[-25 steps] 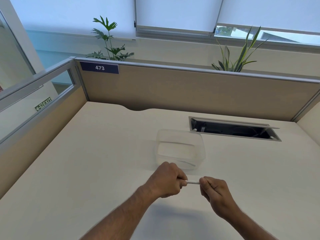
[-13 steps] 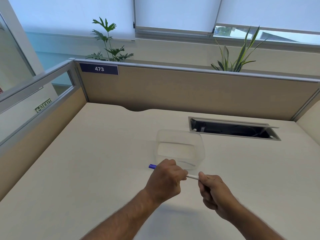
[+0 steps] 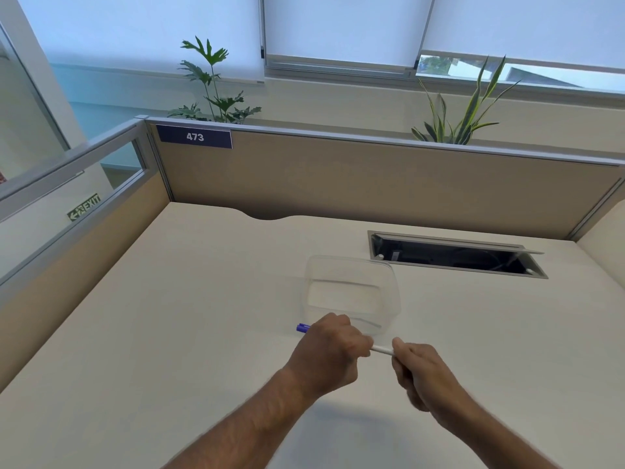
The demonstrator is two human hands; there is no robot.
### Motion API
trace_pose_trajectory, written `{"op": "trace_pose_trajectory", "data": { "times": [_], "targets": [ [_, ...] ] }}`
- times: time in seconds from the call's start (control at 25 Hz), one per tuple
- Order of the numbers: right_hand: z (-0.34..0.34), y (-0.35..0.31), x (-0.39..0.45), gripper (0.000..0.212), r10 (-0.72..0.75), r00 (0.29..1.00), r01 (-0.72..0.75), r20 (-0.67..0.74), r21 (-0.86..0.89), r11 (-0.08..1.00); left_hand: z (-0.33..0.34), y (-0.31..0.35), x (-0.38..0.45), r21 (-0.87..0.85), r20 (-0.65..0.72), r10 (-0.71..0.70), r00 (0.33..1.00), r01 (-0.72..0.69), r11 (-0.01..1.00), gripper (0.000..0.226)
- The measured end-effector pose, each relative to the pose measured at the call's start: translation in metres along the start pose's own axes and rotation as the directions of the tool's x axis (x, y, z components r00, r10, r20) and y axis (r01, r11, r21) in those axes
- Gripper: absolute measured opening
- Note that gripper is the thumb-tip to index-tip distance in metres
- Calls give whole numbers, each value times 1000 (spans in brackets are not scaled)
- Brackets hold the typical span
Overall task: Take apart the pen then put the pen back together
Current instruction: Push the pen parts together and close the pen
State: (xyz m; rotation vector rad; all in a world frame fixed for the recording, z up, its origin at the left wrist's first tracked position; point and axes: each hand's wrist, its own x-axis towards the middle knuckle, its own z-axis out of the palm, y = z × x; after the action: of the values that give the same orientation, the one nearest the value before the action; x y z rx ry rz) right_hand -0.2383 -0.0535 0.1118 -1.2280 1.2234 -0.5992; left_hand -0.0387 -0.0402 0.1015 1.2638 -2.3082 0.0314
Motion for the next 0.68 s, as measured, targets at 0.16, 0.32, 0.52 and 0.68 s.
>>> {"op": "trace_pose_trajectory", "data": {
  "times": [0.16, 0.32, 0.52, 0.68],
  "targets": [
    [-12, 19, 2, 41, -651, 759, 556, 36, -556, 617, -12, 4, 8, -231, 156, -129, 979, 164, 959, 14],
    [-23, 18, 5, 43, -786, 601, 680, 146, -611, 406, -26, 6, 15, -335, 378, -124, 917, 261, 905, 17],
    [0, 20, -2, 44, -649, 755, 560, -91, -425, 711, -22, 1, 12, -310, 220, -96, 971, 163, 937, 19],
    [14, 9, -9, 56, -394, 904, 364, -167, -185, 913, -13, -2, 8, -207, 59, -76, 995, 87, 975, 16]
  ]
}}
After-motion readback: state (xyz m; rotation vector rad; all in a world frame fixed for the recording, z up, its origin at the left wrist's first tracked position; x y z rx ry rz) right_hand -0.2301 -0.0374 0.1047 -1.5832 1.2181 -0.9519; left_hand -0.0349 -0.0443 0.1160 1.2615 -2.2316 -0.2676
